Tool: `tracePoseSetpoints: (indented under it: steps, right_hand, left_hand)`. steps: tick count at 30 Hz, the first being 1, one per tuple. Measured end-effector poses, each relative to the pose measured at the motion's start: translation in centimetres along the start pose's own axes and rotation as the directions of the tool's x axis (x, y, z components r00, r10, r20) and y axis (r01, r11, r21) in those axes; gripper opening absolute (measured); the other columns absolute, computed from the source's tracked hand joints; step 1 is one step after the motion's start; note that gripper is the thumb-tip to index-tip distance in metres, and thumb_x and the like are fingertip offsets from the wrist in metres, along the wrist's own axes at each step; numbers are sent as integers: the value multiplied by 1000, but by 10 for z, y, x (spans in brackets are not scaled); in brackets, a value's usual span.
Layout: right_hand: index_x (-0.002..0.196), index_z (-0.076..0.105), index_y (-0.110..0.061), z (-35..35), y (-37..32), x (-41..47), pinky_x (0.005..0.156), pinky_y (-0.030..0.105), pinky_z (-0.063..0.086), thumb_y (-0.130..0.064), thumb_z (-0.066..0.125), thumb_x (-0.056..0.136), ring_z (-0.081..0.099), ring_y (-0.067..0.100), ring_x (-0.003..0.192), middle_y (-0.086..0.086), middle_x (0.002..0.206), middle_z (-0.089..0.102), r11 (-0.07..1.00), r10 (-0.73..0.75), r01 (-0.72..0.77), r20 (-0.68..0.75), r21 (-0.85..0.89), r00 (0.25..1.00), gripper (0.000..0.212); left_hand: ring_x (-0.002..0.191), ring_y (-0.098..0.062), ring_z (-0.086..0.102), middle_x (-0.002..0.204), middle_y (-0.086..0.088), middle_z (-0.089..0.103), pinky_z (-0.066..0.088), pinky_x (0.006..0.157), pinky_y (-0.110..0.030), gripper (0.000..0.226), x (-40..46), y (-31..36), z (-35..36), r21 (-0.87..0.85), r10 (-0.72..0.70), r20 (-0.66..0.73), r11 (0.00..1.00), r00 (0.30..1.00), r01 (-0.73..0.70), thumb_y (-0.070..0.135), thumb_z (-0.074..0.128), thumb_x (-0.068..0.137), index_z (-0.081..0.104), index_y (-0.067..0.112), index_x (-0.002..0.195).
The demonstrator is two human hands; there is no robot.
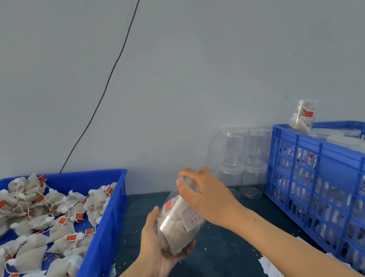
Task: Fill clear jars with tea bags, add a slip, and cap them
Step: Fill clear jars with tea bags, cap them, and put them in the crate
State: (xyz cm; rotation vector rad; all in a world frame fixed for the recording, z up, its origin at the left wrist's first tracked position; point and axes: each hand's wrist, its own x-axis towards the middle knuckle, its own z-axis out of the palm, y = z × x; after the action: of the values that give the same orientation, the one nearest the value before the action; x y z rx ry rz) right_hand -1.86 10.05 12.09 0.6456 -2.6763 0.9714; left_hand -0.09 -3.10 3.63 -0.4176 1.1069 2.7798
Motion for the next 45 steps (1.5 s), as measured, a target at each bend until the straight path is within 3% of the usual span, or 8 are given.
tracePoseSetpoints:
  steps: [8, 13, 18, 26, 31, 35, 40, 45]
  right_hand:
    - [120, 47, -35, -4, -9, -5, 86, 39, 54, -58, 33, 94, 53, 25, 100, -1, 110, 42, 997, -20, 16, -48, -80, 999, 38]
    - [133, 39, -35, -23, -6, -17, 91, 31, 48, -65, 47, 88, 47, 18, 113, -3, 123, 38, 987, 38, -40, 16, 155, 999, 54]
    - [147, 6, -36, -59, -6, -30, 108, 45, 39, -66, 70, 63, 39, 26, 132, 6, 145, 30, 815, 171, -223, 145, 536, 974, 110]
    - [135, 23, -23, -88, 7, -45, 93, 41, 50, -26, 84, 73, 54, 20, 115, 0, 128, 52, 506, 352, -319, 146, 802, 925, 87]
    - [128, 29, -25, -122, 10, -50, 63, 26, 43, -31, 86, 68, 53, 6, 90, -5, 114, 55, 530, 435, -248, -9, 811, 900, 83]
    - [125, 38, -17, -160, 22, -56, 75, 29, 49, -22, 88, 66, 57, 9, 91, -1, 108, 57, 549, 451, -168, -121, 819, 884, 77]
    - [108, 41, -26, -199, 54, -67, 97, 44, 49, -18, 90, 62, 58, 21, 107, 3, 115, 58, 616, 454, -164, -177, 770, 873, 67]
    - [132, 43, -12, -251, 82, -72, 95, 51, 51, -14, 92, 56, 62, 32, 109, 12, 123, 60, 626, 442, -195, -137, 755, 887, 90]
  left_hand:
    - [65, -36, 71, 86, -21, 73, 57, 58, -42, 49, -6, 1, 5, 59, 76, 21, 995, 997, -78, 55, 54, 87, 65, 10, 105]
    - [73, -38, 71, 97, -23, 72, 56, 70, -46, 51, -16, 5, 9, 53, 3, 128, 999, 992, -10, 49, 60, 80, 66, 9, 111]
    - [86, -40, 68, 113, -21, 69, 53, 79, -53, 49, -21, 6, 24, -46, -98, 223, 993, 970, 110, 46, 57, 85, 63, 16, 124]
    - [107, -46, 63, 123, -29, 61, 48, 91, -59, 53, -30, -10, 91, -95, -99, 356, 985, 929, 141, 52, 47, 94, 57, 16, 132]
    - [106, -35, 67, 120, -24, 65, 59, 71, -43, 64, -37, -33, 140, 18, -42, 493, 999, 869, 38, 63, 34, 94, 58, 13, 125]
    - [105, -28, 68, 119, -16, 68, 59, 77, -35, 69, -37, -46, 174, 252, -17, 589, 954, 808, -163, 67, 25, 92, 68, 19, 117]
    - [61, -16, 56, 72, -2, 62, 46, 65, -31, 30, -39, -52, 222, 506, 186, 407, 769, 894, -390, 34, 46, 96, 66, 17, 84]
    - [92, -12, 61, 96, 4, 67, 47, 83, -26, 21, -42, -41, 285, 514, 308, 578, 582, 756, -630, 7, 49, 94, 64, 22, 98]
